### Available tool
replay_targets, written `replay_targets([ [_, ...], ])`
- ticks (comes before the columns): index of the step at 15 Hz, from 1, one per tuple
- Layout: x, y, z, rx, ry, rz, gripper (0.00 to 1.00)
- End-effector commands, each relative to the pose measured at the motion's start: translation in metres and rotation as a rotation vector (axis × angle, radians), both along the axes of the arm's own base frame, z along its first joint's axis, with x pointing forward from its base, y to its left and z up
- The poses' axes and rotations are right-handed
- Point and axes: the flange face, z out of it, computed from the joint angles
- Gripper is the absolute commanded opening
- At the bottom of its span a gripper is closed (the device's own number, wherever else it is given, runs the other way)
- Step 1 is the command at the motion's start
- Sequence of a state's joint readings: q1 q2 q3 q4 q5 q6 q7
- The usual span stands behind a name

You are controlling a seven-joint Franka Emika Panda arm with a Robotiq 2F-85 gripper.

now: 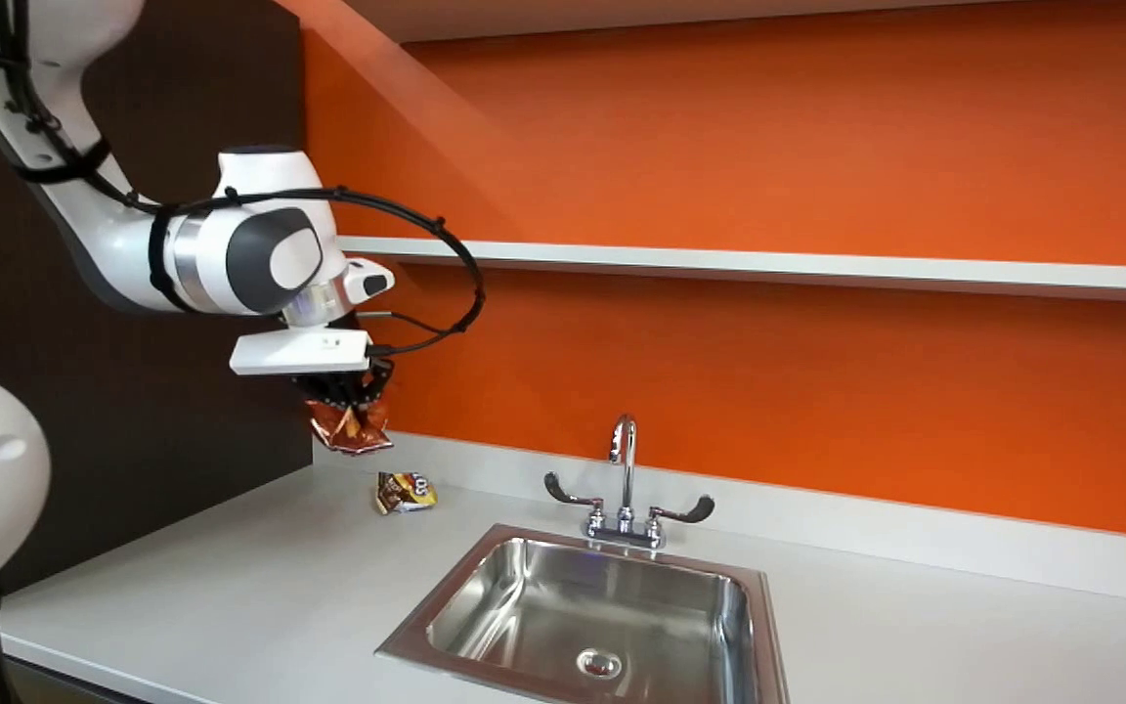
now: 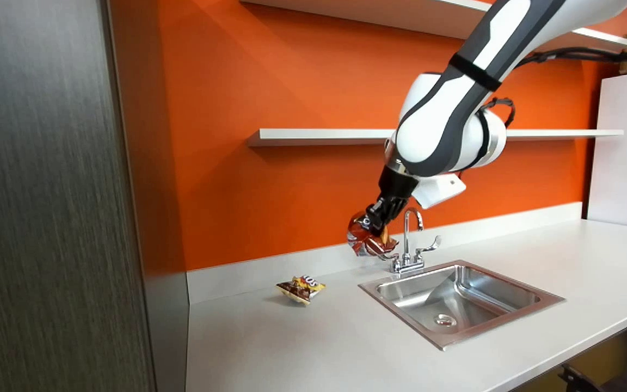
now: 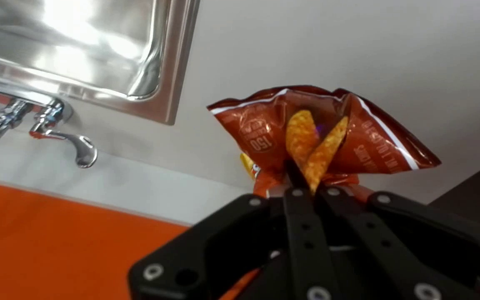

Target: Put the orange packet on the bottom shelf above the sink.

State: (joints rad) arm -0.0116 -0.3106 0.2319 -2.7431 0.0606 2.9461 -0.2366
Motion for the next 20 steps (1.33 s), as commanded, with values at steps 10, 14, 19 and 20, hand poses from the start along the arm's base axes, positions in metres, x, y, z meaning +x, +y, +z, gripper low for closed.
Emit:
replay_targets([
  [10,-0.025,0.002,0.183,0.070,-0.330,-0.155,0.01],
  [14,-0.015,0.009,0.225,0.104,-0.412,-0.180,0.01],
  [19,0.006,0.013,0.257,0.116,-0.478,-0.201,0.01],
  [20,0.013,0.014,0.261,0.113,-0.483,-0.207,0.01],
])
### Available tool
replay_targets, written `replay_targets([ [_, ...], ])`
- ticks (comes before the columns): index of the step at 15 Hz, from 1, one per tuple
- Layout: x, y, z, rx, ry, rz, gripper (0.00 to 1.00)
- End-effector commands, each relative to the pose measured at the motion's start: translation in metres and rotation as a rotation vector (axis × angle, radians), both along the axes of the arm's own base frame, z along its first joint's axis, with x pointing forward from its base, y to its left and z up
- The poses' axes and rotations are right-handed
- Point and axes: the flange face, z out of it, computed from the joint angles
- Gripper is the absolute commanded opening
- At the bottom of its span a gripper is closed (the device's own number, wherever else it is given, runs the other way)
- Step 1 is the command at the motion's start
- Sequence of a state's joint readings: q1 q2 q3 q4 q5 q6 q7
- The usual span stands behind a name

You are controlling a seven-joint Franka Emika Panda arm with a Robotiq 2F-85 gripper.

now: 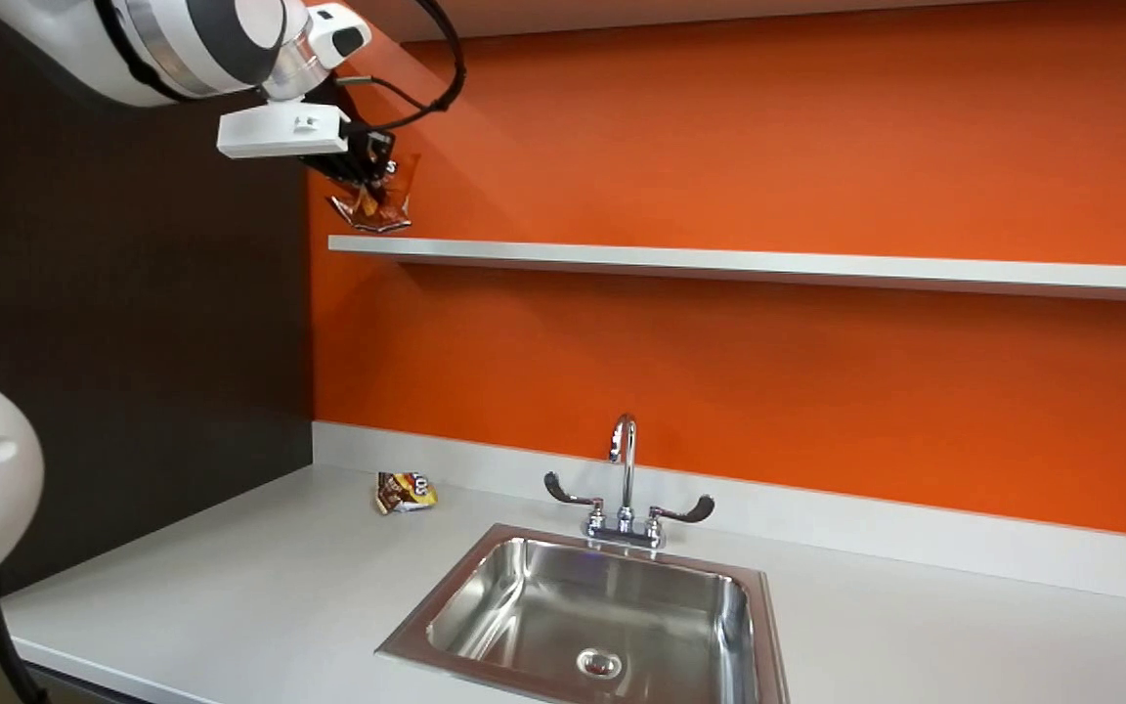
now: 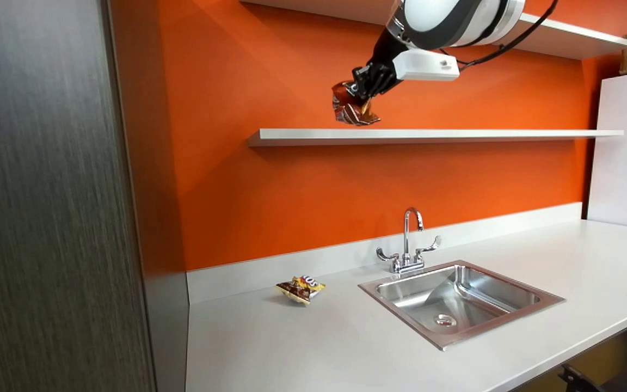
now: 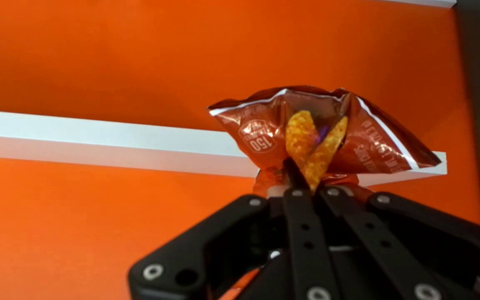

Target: Put the orange packet on the bottom shelf above the sink.

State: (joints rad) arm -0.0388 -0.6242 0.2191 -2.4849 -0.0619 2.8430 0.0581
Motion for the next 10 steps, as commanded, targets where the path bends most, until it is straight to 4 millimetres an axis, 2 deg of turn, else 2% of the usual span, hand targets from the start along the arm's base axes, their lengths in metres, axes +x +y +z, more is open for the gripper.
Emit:
replay_targets([
  [1,0.029,0.006,0.020,-0.008,-0.024,-0.044,0.01],
  [10,0.099,0.016,0.034,-0.047,-0.052,-0.097,0.01],
])
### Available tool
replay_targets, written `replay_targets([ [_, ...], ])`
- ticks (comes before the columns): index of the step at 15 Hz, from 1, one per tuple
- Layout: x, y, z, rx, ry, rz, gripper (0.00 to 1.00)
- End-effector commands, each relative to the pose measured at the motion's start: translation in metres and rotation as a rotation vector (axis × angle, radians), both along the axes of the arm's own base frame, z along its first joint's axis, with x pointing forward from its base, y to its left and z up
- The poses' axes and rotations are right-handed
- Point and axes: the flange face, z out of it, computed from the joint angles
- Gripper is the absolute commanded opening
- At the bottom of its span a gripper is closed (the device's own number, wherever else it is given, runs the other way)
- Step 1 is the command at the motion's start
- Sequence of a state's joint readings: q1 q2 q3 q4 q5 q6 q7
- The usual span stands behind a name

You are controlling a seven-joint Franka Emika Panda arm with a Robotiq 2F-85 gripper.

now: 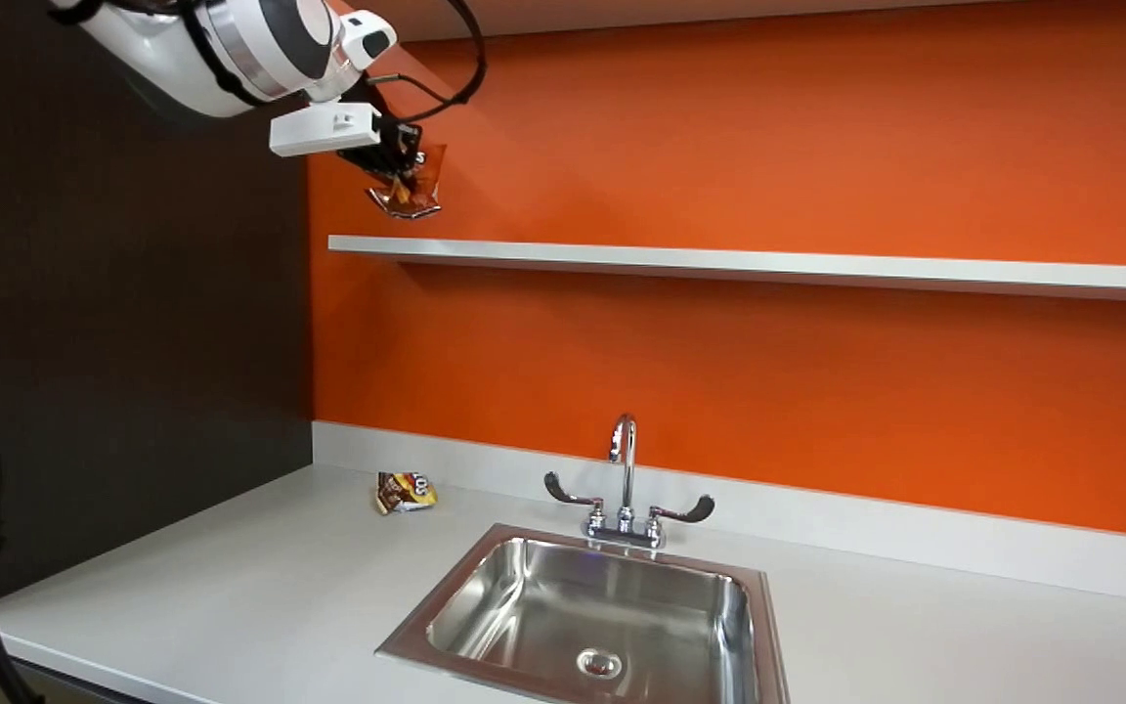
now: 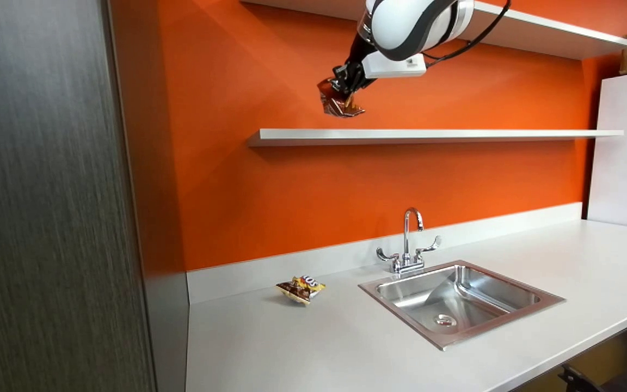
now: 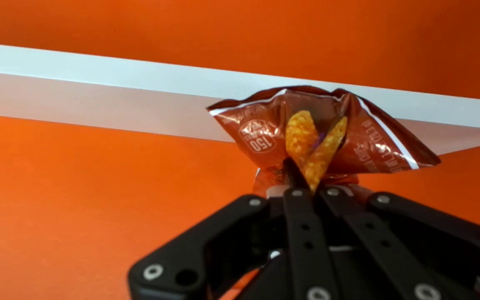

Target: Put the orange packet on the bottom shelf above the sink.

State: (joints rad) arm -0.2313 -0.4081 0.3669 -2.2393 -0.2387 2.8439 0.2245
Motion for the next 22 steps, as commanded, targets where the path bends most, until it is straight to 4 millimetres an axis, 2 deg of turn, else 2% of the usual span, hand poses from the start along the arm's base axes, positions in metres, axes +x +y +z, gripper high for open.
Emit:
replay_targets([
  [1,0.034,0.004,0.013,-0.005,-0.018,-0.030,0.01],
  [5,0.064,0.002,0.011,-0.007,-0.014,-0.046,0.01],
  [12,0.116,-0.005,-0.007,-0.028,0.010,-0.071,0.01],
  [18,0.147,-0.002,-0.022,-0.041,0.034,-0.089,0.01],
  [19,0.150,-0.002,-0.023,-0.040,0.035,-0.094,0.27],
  [20,0.152,0.000,-0.022,-0.037,0.033,-0.096,0.29],
  [22,0.152,0.004,-0.020,-0.036,0.037,-0.101,0.42],
])
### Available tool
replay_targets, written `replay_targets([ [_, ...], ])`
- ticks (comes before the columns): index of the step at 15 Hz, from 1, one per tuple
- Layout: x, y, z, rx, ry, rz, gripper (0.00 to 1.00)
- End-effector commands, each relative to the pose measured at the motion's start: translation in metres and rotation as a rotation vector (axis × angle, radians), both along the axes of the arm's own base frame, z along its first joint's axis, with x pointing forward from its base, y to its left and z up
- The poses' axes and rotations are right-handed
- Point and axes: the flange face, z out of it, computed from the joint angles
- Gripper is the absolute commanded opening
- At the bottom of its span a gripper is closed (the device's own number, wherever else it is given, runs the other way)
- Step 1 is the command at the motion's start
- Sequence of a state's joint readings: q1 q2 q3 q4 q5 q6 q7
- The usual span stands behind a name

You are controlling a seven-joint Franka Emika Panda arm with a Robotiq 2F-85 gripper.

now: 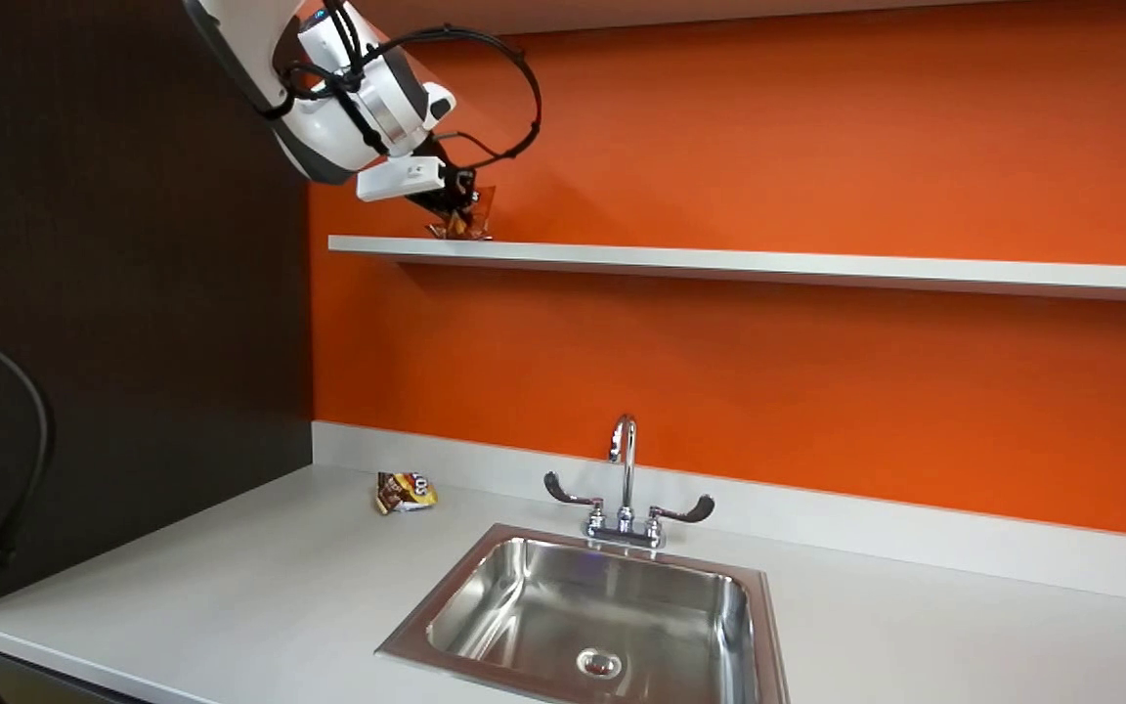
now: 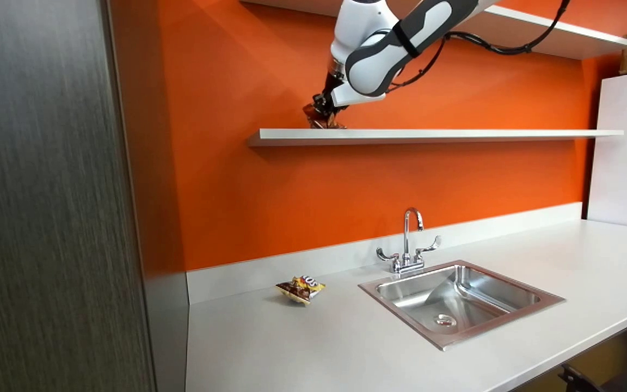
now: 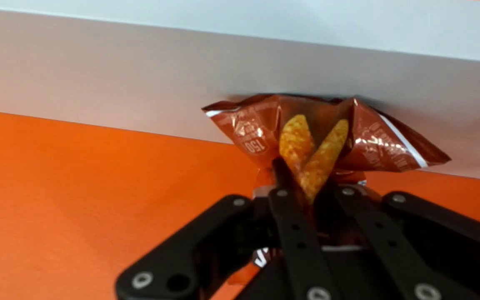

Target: Put the orange packet on the bottom shelf above the sink.

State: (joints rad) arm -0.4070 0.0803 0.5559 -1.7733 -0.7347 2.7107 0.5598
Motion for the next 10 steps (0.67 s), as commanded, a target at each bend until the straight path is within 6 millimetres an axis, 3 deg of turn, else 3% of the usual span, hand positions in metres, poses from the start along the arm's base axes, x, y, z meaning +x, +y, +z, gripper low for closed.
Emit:
replay_targets([
  [1,0.006,0.010,0.008,0.005,0.001,-0.033,0.50],
  [7,-0.007,0.019,0.026,0.016,0.007,-0.072,0.96],
  [10,-0.017,0.016,0.041,0.033,-0.007,-0.089,1.00],
])
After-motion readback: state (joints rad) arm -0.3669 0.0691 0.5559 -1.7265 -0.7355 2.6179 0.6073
